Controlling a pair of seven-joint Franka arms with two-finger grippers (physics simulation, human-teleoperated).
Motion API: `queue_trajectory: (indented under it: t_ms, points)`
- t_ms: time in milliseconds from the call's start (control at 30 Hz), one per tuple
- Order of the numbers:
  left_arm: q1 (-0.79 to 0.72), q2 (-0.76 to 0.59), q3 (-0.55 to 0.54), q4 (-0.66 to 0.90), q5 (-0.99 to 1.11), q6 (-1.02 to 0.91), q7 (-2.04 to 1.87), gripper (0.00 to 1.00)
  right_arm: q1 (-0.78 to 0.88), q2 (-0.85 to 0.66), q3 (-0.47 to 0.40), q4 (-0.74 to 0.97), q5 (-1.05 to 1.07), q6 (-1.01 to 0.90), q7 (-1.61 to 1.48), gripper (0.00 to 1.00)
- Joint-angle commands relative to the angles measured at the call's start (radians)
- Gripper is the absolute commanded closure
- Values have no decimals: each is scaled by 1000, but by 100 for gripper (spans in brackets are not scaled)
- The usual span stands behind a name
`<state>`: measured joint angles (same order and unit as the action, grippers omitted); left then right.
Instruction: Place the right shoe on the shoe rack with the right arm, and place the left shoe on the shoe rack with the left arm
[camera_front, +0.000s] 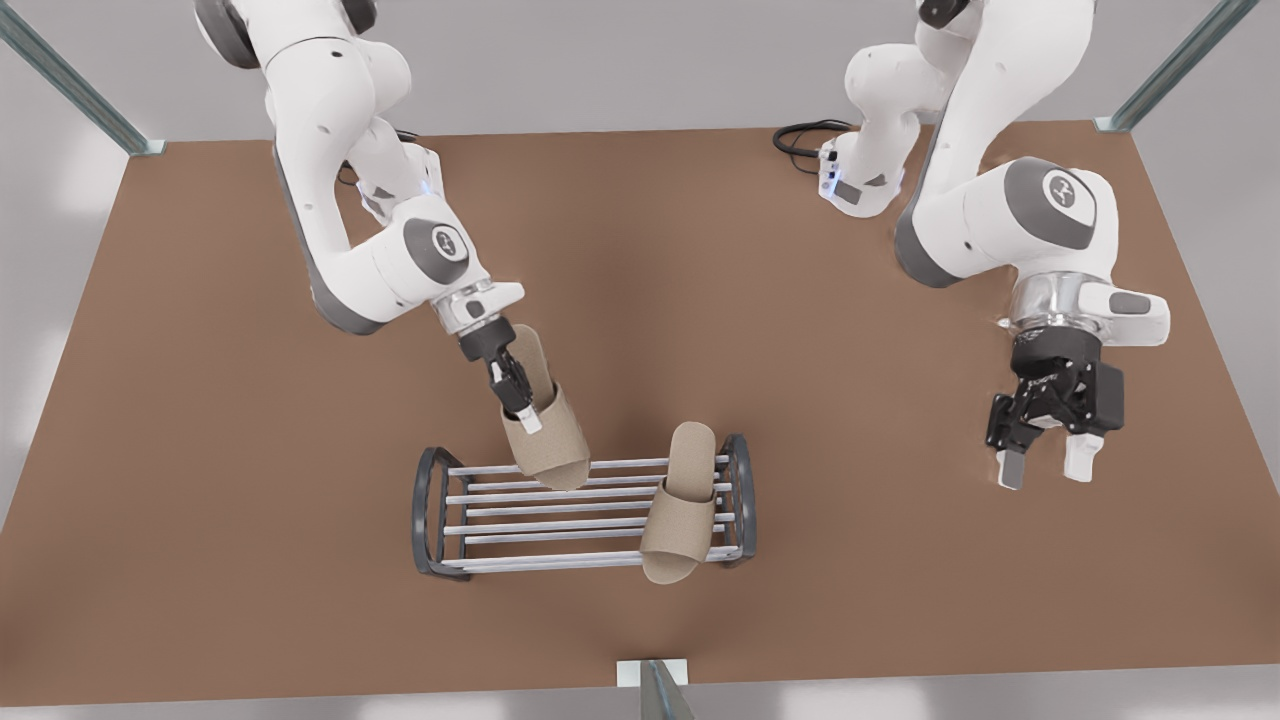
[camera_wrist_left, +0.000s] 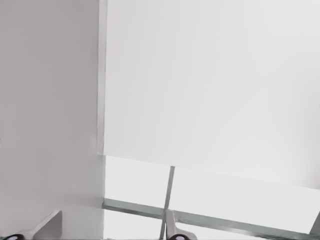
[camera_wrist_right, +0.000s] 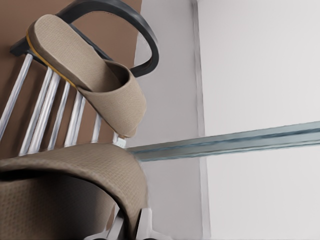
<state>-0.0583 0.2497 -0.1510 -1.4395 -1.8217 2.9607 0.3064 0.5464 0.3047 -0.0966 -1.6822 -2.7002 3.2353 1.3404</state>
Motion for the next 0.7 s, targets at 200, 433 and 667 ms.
queue_trajectory:
  t_ms: [200,433,667]
  points:
    - [11,-1,-18,-2,2256,-1758,30,0,72,139,-63,38,164,-305,-115,75]
    - [-52,60,-22,-99,1897,-1311,-774,0,72,212,-75,141,321,-385,-213,0]
    - [-83,16,-10,-164,1921,-1171,-454,0,73,234,-74,139,323,-387,-198,0]
